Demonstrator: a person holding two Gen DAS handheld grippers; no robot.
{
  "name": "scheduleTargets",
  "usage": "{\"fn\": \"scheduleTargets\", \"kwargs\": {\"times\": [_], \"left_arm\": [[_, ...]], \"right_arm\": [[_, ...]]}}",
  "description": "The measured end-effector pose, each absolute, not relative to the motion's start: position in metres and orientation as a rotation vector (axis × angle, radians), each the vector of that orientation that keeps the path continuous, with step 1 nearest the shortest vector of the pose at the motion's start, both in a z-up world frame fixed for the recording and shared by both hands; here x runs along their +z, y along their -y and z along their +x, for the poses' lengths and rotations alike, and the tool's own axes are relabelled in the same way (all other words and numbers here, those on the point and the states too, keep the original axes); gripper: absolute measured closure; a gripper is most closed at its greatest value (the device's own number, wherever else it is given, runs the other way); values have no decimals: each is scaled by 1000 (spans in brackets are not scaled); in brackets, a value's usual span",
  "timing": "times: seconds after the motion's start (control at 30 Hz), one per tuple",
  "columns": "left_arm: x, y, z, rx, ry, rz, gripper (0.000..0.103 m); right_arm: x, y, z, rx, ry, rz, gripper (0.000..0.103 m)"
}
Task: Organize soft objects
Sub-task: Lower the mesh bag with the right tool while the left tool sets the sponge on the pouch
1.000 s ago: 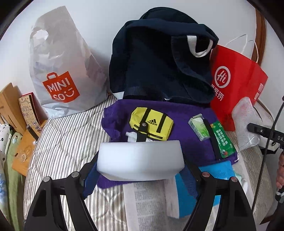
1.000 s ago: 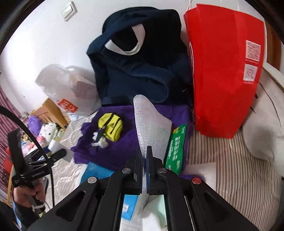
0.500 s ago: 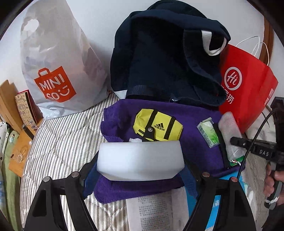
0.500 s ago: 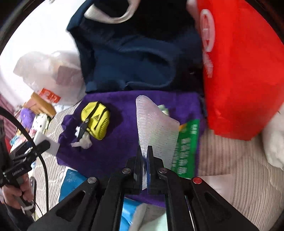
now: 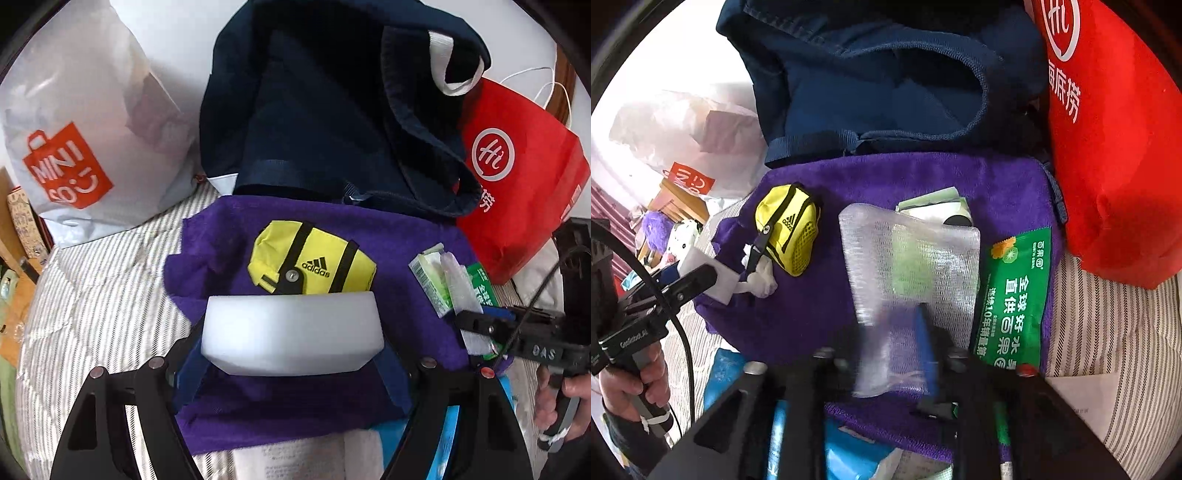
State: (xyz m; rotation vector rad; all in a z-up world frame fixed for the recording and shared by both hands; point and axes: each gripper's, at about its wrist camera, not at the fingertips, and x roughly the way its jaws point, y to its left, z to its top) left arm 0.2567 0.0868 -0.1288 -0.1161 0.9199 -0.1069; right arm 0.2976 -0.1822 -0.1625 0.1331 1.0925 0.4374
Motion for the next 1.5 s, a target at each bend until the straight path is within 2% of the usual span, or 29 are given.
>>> {"fn": "scheduleTargets", "kwargs": {"times": [0.2,0.33,0.63,0.73,0.9,1.5], "left_arm": [[-142,-79,267,-105,-929,-114,22],[-146,-77,270,-108,-929,-109,22],[-146,-73,274,-127,-956,-109,20],[-140,-72,274,-145,-953,-126,14],[-128,-63,274,-144,-941,-94,9],[-102,-89,234,-33,-942,-81,9]], "right_arm": [[-163,182,300,462,-1106,157,44],[-158,181,298,469,-1095,145,36],[-141,199,280,440,-1075,190,36],[-135,211,269,431,-1062,214,36],[-128,228,254,412,-1052,219,36],[-132,270,203,329,-1060,215,36]]}}
